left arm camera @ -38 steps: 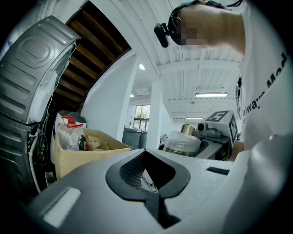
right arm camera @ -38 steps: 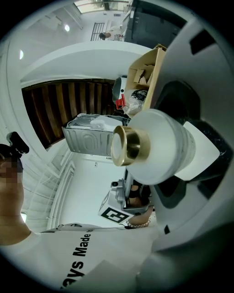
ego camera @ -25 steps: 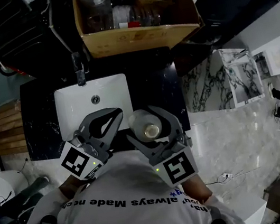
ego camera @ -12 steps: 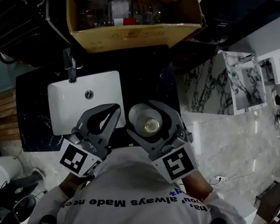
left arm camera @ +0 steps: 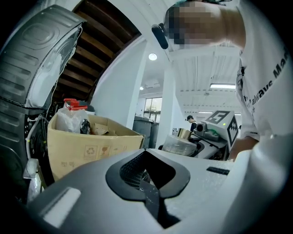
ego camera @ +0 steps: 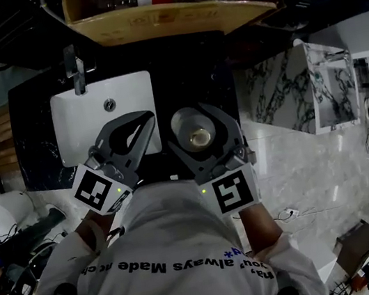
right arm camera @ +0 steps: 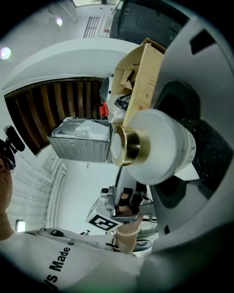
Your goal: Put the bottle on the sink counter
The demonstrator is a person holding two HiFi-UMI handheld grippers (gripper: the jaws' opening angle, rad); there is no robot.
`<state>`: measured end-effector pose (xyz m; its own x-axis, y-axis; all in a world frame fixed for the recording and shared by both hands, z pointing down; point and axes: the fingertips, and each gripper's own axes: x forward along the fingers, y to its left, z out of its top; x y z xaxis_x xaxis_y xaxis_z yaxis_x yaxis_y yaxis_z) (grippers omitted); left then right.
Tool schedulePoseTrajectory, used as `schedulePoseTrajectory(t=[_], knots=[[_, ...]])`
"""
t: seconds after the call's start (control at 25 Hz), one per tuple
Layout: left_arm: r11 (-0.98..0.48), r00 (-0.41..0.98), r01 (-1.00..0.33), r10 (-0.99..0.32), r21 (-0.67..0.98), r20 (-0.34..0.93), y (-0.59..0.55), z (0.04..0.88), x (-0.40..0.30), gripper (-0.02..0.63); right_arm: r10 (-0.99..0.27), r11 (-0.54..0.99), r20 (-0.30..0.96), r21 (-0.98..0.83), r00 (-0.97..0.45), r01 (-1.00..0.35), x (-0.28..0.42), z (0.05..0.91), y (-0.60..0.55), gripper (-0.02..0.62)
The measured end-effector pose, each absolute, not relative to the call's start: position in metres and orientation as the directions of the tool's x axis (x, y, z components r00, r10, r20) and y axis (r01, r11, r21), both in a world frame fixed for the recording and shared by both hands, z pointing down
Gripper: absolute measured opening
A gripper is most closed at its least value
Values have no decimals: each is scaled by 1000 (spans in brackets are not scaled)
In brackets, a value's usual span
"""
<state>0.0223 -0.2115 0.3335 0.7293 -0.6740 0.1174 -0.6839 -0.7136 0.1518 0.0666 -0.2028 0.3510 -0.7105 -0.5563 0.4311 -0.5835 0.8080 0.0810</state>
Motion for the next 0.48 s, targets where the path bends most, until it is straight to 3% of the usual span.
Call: schedulePoseTrajectory(t=[0.48], knots=[[-710,733,-680,-648,184,207,-253,415,35,3,-585,765,494,73,-643,-640,82,435,-254,336]])
